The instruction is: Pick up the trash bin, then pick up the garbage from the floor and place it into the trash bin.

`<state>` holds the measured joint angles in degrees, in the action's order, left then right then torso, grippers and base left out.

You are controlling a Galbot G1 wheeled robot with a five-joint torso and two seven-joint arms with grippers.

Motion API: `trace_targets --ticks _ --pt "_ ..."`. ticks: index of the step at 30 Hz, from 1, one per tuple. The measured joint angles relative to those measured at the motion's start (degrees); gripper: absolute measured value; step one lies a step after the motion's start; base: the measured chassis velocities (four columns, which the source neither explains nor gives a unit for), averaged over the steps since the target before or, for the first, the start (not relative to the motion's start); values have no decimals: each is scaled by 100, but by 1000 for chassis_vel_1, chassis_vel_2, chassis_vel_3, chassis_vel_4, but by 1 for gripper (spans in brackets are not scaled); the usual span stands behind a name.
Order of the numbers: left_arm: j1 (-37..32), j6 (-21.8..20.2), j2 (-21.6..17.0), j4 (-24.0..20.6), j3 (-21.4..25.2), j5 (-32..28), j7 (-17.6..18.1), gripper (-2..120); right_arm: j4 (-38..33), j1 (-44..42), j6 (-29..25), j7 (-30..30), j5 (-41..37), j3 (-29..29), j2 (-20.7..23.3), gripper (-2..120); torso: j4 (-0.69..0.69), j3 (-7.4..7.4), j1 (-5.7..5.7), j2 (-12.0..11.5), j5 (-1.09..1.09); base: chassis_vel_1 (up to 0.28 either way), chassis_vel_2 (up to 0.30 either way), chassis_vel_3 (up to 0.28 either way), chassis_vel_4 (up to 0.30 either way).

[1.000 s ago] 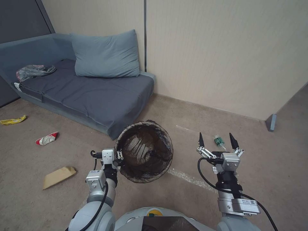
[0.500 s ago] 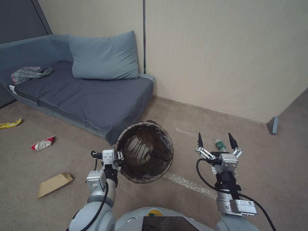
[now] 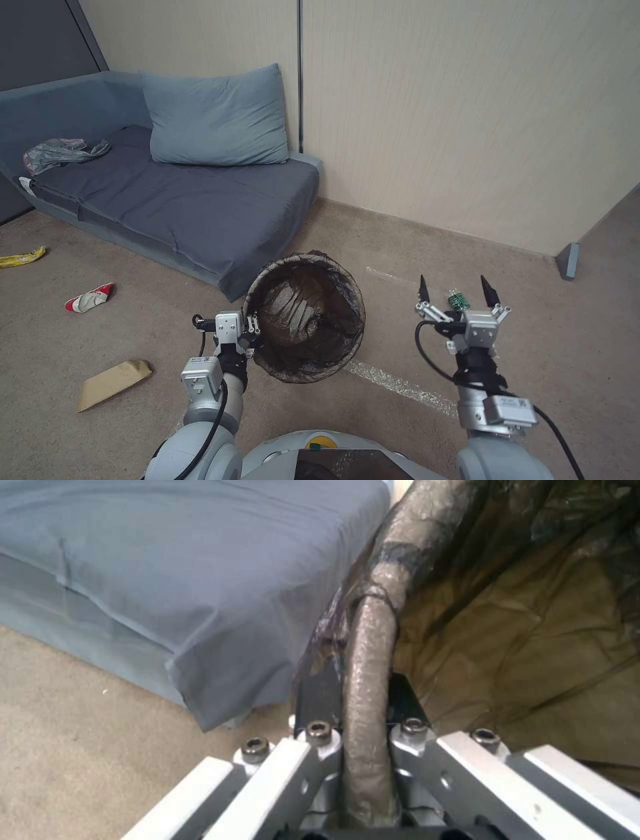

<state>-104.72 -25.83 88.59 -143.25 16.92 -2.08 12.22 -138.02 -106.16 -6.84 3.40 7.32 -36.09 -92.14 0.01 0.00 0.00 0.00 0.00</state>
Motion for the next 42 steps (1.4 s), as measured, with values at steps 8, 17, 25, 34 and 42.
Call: trace_targets --ticks 8,17,25,34,42 --pt "-71 69 15 0 7 12 -21 0 816 1337 1217 -402 -1026 -956 801 100 1 1 0 0 2 0 0 0 0" --pt "-114 81 24 0 49 68 -9 0 2089 2323 1802 -743 -1770 -1374 1827 100 -1 1 0 0 2 0 0 0 0" --pt "-131 78 65 0 18 140 0 0 3438 3064 2063 -1155 -1976 -1376 3053 100 0 1 0 0 -2 0 0 0 0" --pt "-151 92 87 0 -7 183 8 0 4733 3562 2205 -1645 -1924 -1119 3695 100 -2 1 0 0 2 0 0 0 0" --pt "-175 112 92 1 -10 207 16 0 5738 4043 2101 -2001 -1719 -841 3897 100 -1 1 0 0 0 0 0 0 0"
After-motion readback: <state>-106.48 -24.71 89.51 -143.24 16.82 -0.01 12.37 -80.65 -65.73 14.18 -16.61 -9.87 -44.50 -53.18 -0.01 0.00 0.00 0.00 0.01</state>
